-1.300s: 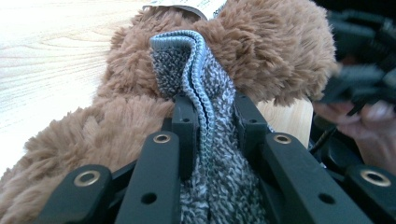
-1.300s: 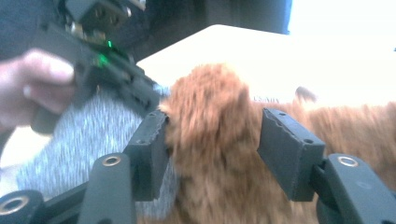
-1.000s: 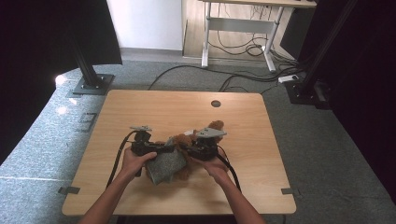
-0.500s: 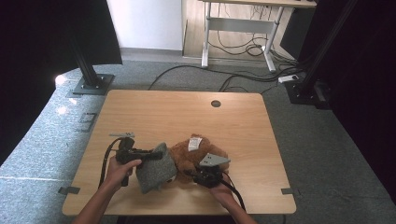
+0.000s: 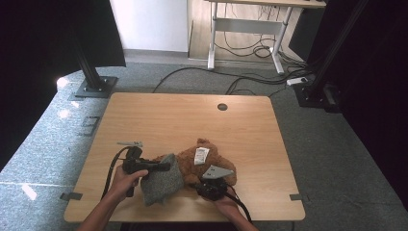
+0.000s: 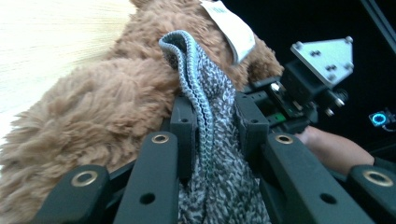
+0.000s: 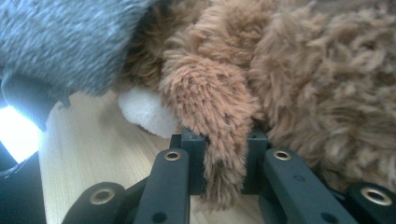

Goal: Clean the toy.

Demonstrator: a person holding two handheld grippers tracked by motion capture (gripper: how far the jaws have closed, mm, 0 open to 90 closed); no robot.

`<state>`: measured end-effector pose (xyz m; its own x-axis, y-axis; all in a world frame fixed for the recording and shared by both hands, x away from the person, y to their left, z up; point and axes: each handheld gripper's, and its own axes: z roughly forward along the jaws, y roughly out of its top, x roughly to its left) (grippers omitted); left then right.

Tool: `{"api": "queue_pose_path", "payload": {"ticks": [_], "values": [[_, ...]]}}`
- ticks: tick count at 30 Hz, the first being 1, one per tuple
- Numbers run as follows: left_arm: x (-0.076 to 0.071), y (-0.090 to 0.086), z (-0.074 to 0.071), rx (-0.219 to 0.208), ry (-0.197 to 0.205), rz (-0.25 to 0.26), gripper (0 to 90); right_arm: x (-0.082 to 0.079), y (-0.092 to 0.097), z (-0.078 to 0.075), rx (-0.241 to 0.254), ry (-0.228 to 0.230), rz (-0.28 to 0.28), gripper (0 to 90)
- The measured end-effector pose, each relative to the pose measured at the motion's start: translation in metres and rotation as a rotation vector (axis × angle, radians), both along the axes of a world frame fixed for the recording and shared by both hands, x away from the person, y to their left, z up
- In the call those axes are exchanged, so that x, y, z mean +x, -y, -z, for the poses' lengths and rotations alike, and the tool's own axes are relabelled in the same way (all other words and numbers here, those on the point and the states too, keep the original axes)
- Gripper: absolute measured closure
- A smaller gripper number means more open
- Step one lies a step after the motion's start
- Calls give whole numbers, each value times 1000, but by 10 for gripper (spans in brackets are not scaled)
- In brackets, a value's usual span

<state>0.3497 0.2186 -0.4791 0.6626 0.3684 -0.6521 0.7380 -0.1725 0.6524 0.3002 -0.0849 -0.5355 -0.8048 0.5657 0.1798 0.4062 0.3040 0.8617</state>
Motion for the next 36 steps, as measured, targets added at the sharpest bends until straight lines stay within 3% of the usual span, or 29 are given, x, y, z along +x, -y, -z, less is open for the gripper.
{"api": "queue_pose_path", "payload": {"ticks": [5,11,18,21,24,28,31,36], "values": [[-9,10,-3,20,9,32,731,4,-1,2,2,0,23,779],[-13,18,7,60,12,10,742,13,-3,3,-2,1,41,779],[-17,30,17,202,153,-60,766,20,-1,5,-11,20,82,773],[-14,33,20,228,184,-78,775,24,0,8,-35,33,117,773],[4,35,21,232,185,-91,775,30,1,8,-37,27,145,772],[23,39,16,290,215,-104,775,45,0,7,-30,9,181,772],[38,38,15,293,200,-116,774,56,-3,4,-32,-5,197,771],[42,35,15,272,175,-98,772,62,-4,4,-27,-20,196,771]]}}
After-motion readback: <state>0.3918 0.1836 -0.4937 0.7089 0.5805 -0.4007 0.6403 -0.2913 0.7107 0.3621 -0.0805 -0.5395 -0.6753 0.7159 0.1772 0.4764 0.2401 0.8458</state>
